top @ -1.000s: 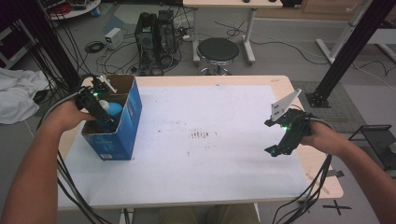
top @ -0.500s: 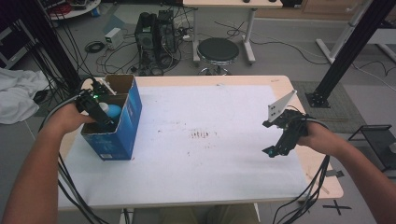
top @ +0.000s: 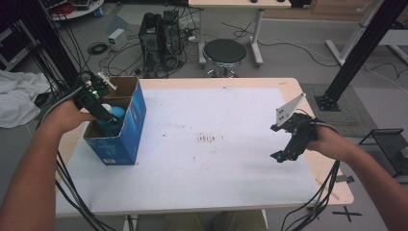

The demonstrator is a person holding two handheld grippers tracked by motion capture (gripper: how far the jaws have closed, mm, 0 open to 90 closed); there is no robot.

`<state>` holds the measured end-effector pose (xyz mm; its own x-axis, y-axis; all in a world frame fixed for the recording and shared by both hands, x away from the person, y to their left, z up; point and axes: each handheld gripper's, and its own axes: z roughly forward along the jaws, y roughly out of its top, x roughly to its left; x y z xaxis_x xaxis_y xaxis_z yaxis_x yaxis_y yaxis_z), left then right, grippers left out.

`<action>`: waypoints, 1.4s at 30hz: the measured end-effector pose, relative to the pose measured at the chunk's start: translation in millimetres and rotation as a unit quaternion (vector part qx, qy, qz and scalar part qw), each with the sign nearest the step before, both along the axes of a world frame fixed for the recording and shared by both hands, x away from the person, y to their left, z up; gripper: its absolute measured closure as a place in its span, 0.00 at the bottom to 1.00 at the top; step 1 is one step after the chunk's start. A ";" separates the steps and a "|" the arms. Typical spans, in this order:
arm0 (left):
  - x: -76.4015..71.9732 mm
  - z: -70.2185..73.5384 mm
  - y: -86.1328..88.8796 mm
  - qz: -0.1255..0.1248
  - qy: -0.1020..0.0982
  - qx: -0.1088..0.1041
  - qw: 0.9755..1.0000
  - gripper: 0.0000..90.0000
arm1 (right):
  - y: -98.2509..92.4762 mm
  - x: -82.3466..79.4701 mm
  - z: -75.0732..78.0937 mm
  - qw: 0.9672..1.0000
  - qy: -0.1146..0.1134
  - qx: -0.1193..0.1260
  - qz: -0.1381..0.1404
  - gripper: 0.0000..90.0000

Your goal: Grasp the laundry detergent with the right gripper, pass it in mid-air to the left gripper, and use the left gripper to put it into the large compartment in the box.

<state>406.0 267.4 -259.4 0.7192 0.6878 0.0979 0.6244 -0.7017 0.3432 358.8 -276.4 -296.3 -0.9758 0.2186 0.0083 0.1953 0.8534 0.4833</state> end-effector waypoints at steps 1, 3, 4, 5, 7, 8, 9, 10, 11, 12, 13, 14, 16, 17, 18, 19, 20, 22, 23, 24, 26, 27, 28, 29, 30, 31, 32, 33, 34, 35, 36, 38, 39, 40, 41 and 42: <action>-0.9 1.5 -0.4 -0.001 -0.001 0.002 1.000 0.29 | -0.4 0.4 0.5 1.000 -0.002 0.000 0.002 0.01; -2.2 5.8 -0.1 -0.005 -0.003 0.003 1.000 0.29 | -0.9 -0.3 1.4 1.000 -0.002 0.003 -0.002 0.01; -3.4 8.2 -0.2 -0.004 -0.006 0.003 1.000 0.29 | -1.3 0.0 2.0 1.000 -0.002 0.003 -0.001 0.01; -4.2 11.4 0.2 -0.007 -0.004 0.009 1.000 0.29 | -1.6 0.0 2.4 1.000 -0.003 0.005 0.000 0.01; -6.9 15.8 0.2 0.002 -0.005 0.004 1.000 0.29 | -1.5 -0.5 2.9 1.000 -0.003 0.006 -0.002 0.01; -8.4 18.3 0.1 0.001 -0.008 0.007 1.000 0.29 | -1.5 -0.7 3.0 1.000 -0.004 0.006 -0.002 0.01; -10.1 20.9 -0.2 0.001 -0.008 0.005 1.000 0.29 | -1.6 -0.6 3.1 1.000 -0.005 0.006 -0.002 0.01; -11.7 23.3 -0.4 0.001 -0.012 0.000 1.000 0.29 | -1.8 -0.4 3.5 1.000 -0.005 0.006 -0.001 0.01; -12.9 27.2 0.0 -0.006 -0.009 0.005 1.000 0.29 | -2.0 -0.2 3.7 1.000 -0.005 0.007 -0.001 0.01; -15.0 29.5 -0.9 0.000 -0.016 -0.002 1.000 0.29 | -2.0 -0.4 4.1 1.000 -0.004 0.006 -0.004 0.01; -17.1 32.7 -1.4 0.003 -0.017 -0.008 1.000 0.29 | -1.9 -0.3 4.2 1.000 -0.005 0.007 -0.004 0.01; -18.2 36.5 -1.0 -0.002 -0.019 -0.008 1.000 0.29 | -1.8 0.1 4.4 1.000 -0.006 0.007 -0.002 0.01; -21.8 42.0 -3.1 0.008 -0.023 -0.023 0.999 0.29 | -1.5 -0.4 5.1 1.000 -0.006 0.008 -0.004 0.01; -23.1 44.4 -4.2 0.010 -0.020 -0.032 0.999 0.29 | -1.4 -0.4 5.4 1.000 -0.007 0.008 -0.004 0.01; -23.4 47.6 -4.5 0.003 -0.018 -0.028 0.999 0.29 | -1.3 -0.6 5.6 1.000 -0.007 0.008 -0.004 0.01; -25.0 49.1 -6.7 0.003 -0.022 -0.034 0.999 0.29 | -1.4 -0.8 6.1 1.000 -0.006 0.007 -0.005 0.01; -27.0 50.2 -9.3 -0.003 -0.023 -0.042 0.999 0.29 | -1.0 -0.9 6.0 1.000 -0.007 0.008 -0.006 0.01; -28.3 53.0 -13.7 -0.033 -0.023 -0.040 0.998 0.29 | -0.4 -1.1 6.2 1.000 -0.007 0.007 -0.006 0.01; -29.1 53.4 -17.1 -0.036 -0.023 -0.042 0.998 0.29 | 0.1 -0.8 6.1 1.000 -0.008 0.008 -0.003 0.01; -29.7 53.5 -20.5 -0.042 -0.023 -0.046 0.998 0.29 | 0.2 -1.4 6.4 1.000 -0.008 0.007 -0.005 0.01; -29.9 53.8 -28.2 -0.057 -0.023 -0.043 0.997 0.29 | 0.8 -1.7 6.9 1.000 -0.010 0.009 -0.004 0.01; -30.5 53.3 -32.8 -0.063 -0.024 -0.042 0.997 0.29 | 1.1 -2.1 7.2 1.000 -0.011 0.009 -0.005 0.01; -30.5 53.0 -37.8 -0.071 -0.022 -0.042 0.996 0.25 | 0.9 -2.6 7.7 1.000 -0.011 0.010 -0.004 0.01; -30.3 53.2 -42.1 -0.079 -0.018 -0.040 0.996 0.15 | 1.0 -3.3 7.9 1.000 -0.011 0.010 -0.006 0.01; -30.7 53.4 -46.3 -0.082 -0.024 -0.044 0.995 0.13 | 1.1 -3.6 8.0 1.000 -0.012 0.010 -0.005 0.01; -30.8 54.1 -50.1 -0.085 -0.027 -0.045 0.995 0.13 | 1.1 -4.0 8.0 1.000 -0.013 0.011 -0.005 0.01; -31.4 54.2 -55.3 -0.092 -0.028 -0.046 0.994 0.13 | 1.0 -4.7 8.5 1.000 -0.012 0.010 -0.005 0.01; -31.6 54.1 -58.8 -0.094 -0.030 -0.043 0.994 0.12 | 0.8 -5.7 8.9 1.000 -0.013 0.010 -0.008 0.01; -31.3 53.7 -63.1 -0.094 -0.032 -0.043 0.994 0.09 | 0.6 -5.9 9.2 1.000 -0.014 0.010 -0.005 0.01; -31.2 53.4 -67.2 -0.100 -0.031 -0.045 0.993 0.08 | 0.3 -6.3 9.7 1.000 -0.015 0.011 -0.006 0.01; -31.3 53.1 -71.3 -0.104 -0.031 -0.045 0.993 0.08 | 0.0 -7.0 10.1 1.000 -0.015 0.012 -0.008 0.01; -30.7 52.4 -78.9 -0.114 -0.028 -0.040 0.992 0.08 | -0.6 -7.2 11.0 1.000 -0.017 0.014 -0.009 0.01; -30.0 52.0 -82.4 -0.118 -0.029 -0.040 0.992 0.08 | -0.8 -7.4 11.6 1.000 -0.017 0.015 -0.010 0.01; -28.8 52.8 -85.2 -0.130 -0.024 -0.027 0.991 0.08 | -0.8 -8.2 12.1 1.000 -0.016 0.016 -0.012 0.01; -29.0 50.5 -89.7 -0.123 -0.026 -0.035 0.991 0.08 | -0.8 -8.5 12.6 1.000 -0.017 0.016 -0.012 0.01; -27.6 50.5 -92.9 -0.126 -0.020 -0.029 0.991 0.08 | -0.7 -8.2 12.7 1.000 -0.018 0.018 -0.009 0.01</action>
<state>378.4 174.5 -208.9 0.8653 0.4922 0.0949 0.4169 -0.8119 0.4087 350.6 -277.1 -283.5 -0.9717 0.2354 -0.0196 0.1911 0.8322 0.5205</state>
